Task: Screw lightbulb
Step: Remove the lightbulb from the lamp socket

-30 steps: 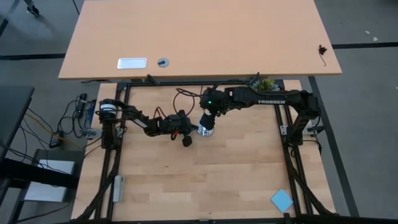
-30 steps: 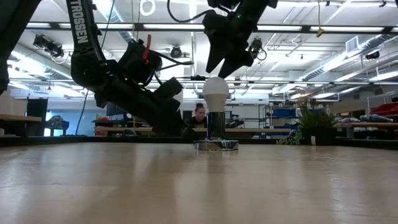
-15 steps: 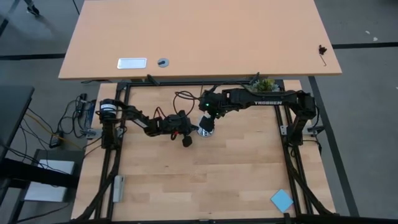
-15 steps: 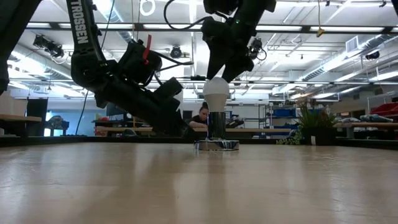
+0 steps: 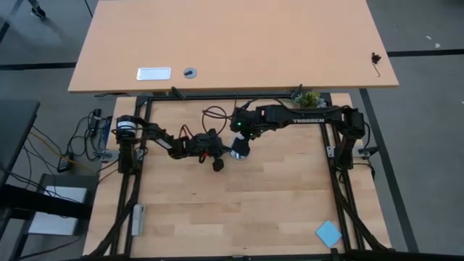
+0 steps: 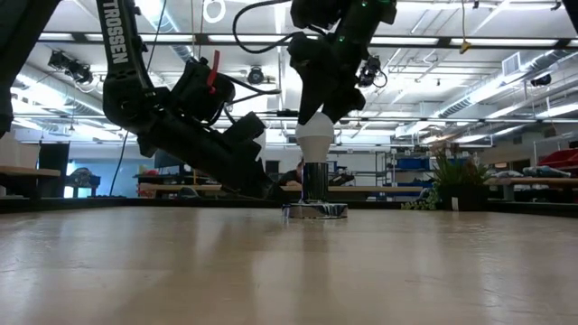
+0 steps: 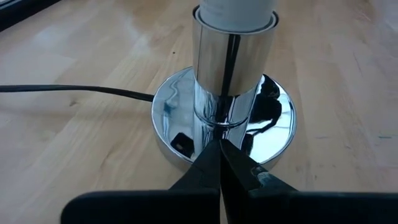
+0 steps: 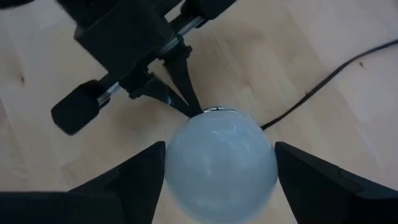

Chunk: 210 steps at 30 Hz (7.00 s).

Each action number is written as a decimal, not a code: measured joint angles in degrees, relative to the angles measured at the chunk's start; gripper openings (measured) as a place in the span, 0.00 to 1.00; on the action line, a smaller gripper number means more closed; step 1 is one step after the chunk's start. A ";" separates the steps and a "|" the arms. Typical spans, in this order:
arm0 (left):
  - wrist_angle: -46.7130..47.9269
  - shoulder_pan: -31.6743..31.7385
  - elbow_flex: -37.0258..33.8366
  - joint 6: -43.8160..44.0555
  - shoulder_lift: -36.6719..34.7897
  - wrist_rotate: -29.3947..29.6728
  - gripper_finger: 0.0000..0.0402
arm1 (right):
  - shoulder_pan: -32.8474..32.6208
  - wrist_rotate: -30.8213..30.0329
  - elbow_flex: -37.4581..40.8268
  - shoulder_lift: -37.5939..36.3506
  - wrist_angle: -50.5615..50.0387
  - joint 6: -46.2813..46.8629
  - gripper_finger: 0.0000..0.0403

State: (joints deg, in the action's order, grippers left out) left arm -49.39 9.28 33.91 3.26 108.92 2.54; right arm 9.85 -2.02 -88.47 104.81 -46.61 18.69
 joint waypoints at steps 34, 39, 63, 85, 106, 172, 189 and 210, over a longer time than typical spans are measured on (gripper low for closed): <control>0.02 -0.02 0.00 -0.08 0.00 -0.75 0.01 | 0.15 0.21 -7.22 0.42 -7.41 10.85 0.82; 0.02 -0.02 0.00 -0.05 0.00 -0.80 0.01 | -0.02 0.19 -7.12 1.68 -7.96 14.67 0.85; 0.02 -0.02 0.04 -0.16 0.00 -0.96 0.01 | 1.45 3.70 -7.35 4.04 -11.23 -9.68 0.67; 0.04 -0.02 0.00 -0.21 0.00 -0.99 0.01 | 0.98 -0.71 -16.90 4.44 -18.34 0.11 0.86; 0.07 0.00 0.00 -0.21 0.00 -1.13 0.01 | 1.81 0.04 -13.99 4.70 -19.39 15.75 0.86; 0.04 -0.02 0.00 -0.23 -0.02 -1.33 0.01 | 2.12 4.68 -8.81 4.72 -8.35 -30.76 0.73; 0.04 -0.02 0.02 -0.25 -0.02 -1.15 0.01 | -0.48 -0.14 -12.87 4.72 -10.42 1.65 0.88; 0.04 -0.02 0.02 -0.25 -0.01 -1.13 0.01 | -0.42 -3.24 -13.22 4.72 -13.48 15.39 0.86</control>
State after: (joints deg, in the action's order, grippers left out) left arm -49.34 9.26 33.93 3.01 108.91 1.41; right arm 9.43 -5.26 -101.69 109.54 -60.09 34.08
